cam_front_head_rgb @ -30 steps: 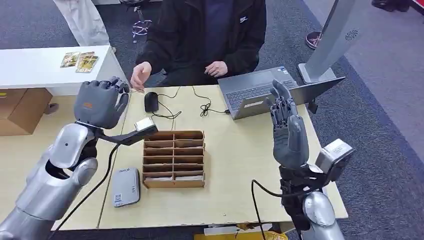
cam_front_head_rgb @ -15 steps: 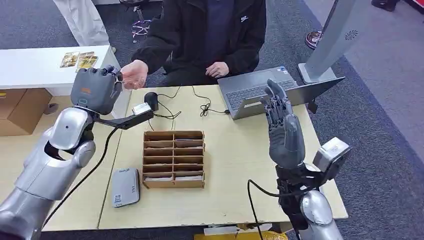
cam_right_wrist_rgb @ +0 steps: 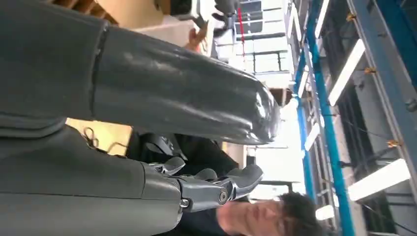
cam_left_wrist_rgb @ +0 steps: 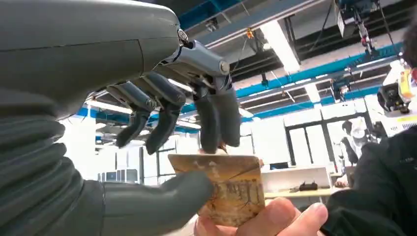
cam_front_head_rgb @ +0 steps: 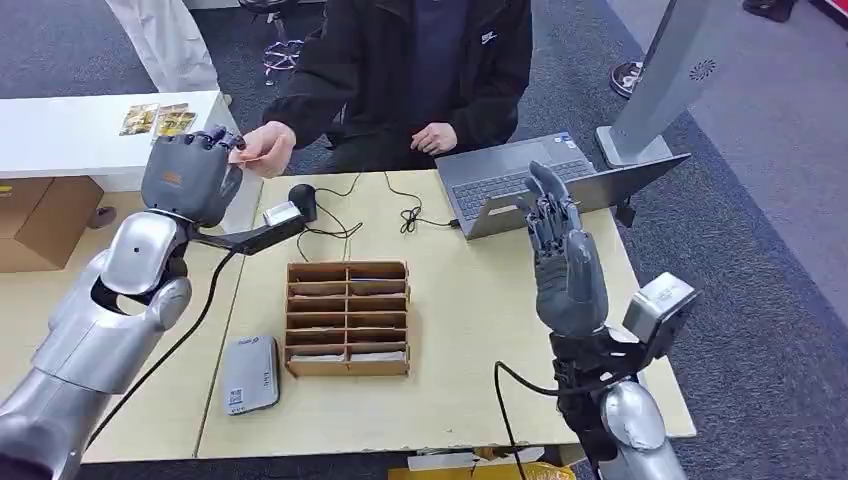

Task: Pass the card to the sensor for recognition and then transmit it.

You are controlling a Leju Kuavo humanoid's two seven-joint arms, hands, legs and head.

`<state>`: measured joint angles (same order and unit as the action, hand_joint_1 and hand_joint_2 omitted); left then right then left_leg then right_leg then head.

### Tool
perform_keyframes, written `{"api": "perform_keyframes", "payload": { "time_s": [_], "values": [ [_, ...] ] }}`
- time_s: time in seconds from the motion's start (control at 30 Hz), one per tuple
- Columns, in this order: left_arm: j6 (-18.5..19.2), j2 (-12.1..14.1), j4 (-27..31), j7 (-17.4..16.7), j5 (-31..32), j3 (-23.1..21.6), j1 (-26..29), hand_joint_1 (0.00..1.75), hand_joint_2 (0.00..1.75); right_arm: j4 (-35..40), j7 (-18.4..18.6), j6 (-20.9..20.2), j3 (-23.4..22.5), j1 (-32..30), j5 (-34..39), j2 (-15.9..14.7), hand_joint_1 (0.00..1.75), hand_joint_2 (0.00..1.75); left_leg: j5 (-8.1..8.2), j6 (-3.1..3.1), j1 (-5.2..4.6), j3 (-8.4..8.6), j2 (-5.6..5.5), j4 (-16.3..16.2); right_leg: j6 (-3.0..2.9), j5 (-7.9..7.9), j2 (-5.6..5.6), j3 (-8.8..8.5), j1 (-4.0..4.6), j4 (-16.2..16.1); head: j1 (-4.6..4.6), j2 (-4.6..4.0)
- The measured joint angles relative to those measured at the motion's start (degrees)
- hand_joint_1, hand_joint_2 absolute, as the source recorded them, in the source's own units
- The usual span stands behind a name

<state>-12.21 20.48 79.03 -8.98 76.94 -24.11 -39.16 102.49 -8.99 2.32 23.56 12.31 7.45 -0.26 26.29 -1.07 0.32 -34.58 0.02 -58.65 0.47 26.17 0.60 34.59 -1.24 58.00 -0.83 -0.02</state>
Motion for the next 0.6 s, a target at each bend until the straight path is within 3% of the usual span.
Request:
{"api": "perform_keyframes", "payload": {
  "time_s": [0.13,0.27,0.37,0.47,0.53,0.6],
  "values": [
    [-2.32,1.23,0.00,-0.72,-0.29,0.00,0.84,0.00,1.75,0.00,3.98,-3.17,0.26,-4.20,4.53,-1.90,0.00,0.00,0.01,0.01,0.00,0.00,-0.02,0.00,0.00,0.01,-0.02,-0.01,0.00,0.00,0.00,0.00],
    [-5.01,3.56,0.26,-0.70,-2.54,0.88,3.10,0.00,1.75,0.13,8.57,-5.23,0.35,-11.24,9.00,-5.94,0.00,0.00,0.03,0.02,0.00,-0.01,-0.03,0.01,0.01,0.06,-0.04,-0.01,0.00,-0.01,0.02,0.00],
    [-7.66,5.23,1.42,0.09,-6.35,2.65,5.94,0.00,1.75,0.13,11.86,-4.50,0.92,-17.98,13.30,-10.76,0.00,0.00,0.13,0.04,0.00,-0.03,-0.05,0.01,0.04,0.13,-0.06,-0.01,0.00,-0.03,-0.02,0.00],
    [-10.43,5.86,3.11,2.08,-13.17,4.24,8.68,0.00,1.75,0.13,14.63,-0.85,2.34,-23.22,18.06,-16.01,0.00,0.00,0.19,0.13,-0.02,-0.03,-0.05,0.01,0.07,0.16,-0.08,-0.03,-0.02,-0.05,0.00,0.00],
    [-12.47,6.08,5.12,3.81,-18.50,5.47,11.26,0.00,1.75,0.11,14.21,3.17,4.40,-26.84,21.60,-20.58,0.00,0.00,0.20,0.14,-0.05,-0.08,-0.06,0.01,0.12,0.19,-0.09,-0.08,-0.05,-0.04,0.00,0.00],
    [-13.25,5.86,7.17,6.52,-23.46,6.71,13.54,0.00,1.75,1.18,8.12,6.19,6.19,-26.77,17.39,-22.34,0.00,0.00,0.19,0.15,-0.03,-0.33,0.03,0.02,0.08,0.10,-0.01,0.03,-0.04,0.03,0.13,0.00]
  ]
}}
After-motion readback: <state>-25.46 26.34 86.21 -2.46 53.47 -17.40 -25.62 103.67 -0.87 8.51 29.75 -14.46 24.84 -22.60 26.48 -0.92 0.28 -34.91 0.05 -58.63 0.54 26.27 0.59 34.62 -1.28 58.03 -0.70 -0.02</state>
